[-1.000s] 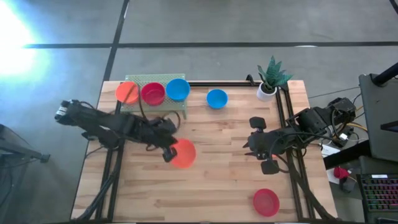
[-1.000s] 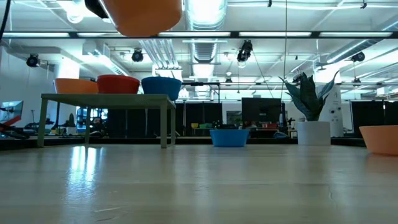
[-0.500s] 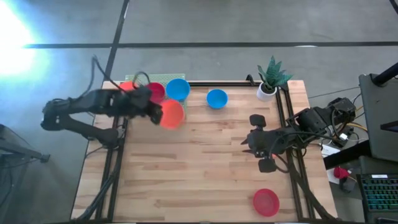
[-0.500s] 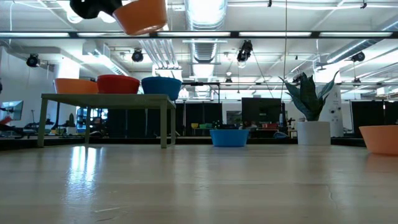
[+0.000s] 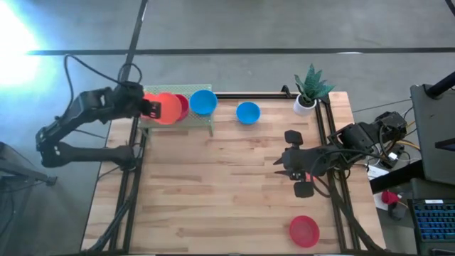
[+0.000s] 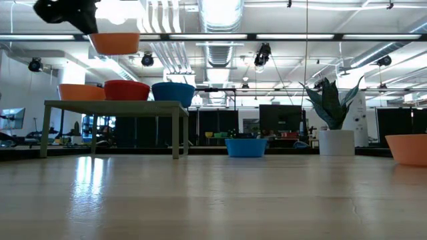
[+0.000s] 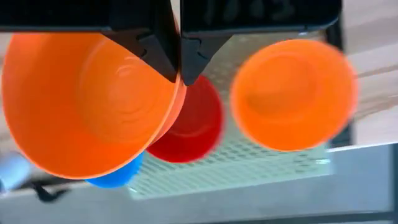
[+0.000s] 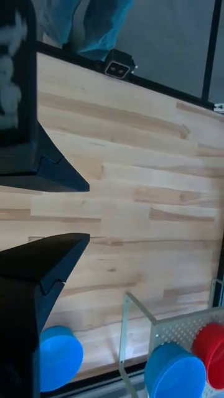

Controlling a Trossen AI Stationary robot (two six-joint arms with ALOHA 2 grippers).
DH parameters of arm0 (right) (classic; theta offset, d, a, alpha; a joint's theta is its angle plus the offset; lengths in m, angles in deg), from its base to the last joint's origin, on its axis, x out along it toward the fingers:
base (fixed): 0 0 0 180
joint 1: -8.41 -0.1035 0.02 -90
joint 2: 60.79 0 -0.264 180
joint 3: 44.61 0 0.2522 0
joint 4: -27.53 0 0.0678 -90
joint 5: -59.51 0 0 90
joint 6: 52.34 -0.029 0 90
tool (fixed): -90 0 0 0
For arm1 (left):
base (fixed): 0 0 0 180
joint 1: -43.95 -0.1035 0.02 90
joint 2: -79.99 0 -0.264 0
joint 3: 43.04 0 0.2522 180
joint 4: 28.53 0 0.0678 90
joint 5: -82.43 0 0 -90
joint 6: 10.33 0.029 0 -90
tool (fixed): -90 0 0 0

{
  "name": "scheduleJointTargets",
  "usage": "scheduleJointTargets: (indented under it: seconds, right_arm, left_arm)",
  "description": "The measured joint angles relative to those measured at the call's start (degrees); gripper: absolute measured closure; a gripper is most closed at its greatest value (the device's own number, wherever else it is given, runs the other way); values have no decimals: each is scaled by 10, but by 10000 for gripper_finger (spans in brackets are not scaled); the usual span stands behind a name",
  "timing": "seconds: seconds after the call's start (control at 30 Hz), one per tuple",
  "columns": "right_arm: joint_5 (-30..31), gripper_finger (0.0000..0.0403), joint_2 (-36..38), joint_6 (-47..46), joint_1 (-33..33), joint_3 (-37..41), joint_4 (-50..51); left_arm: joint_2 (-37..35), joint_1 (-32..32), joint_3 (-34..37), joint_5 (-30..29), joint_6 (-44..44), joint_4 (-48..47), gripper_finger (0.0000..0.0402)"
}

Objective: Pick & Place Mini bowls
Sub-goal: Stack the bottom orange bowl on top of the other orange bowl on the shelf

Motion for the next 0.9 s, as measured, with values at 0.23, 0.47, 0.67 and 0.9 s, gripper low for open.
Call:
scheduleJointTargets:
  seconds: [0.23,0.47,0.67,0.9]
  right_arm:
    - [7,291,0,0,0,0,0]
    - [7,291,0,0,0,0,-3]
    - [7,291,0,0,0,0,-12]
    - [7,291,0,0,0,0,-12]
  left_arm:
    - [-16,-85,0,-58,2,-78,401]
    - [-16,-139,0,-98,14,-88,401]
    - [-8,-175,23,-105,19,-86,401]
    - [-7,-200,50,-98,27,-66,402]
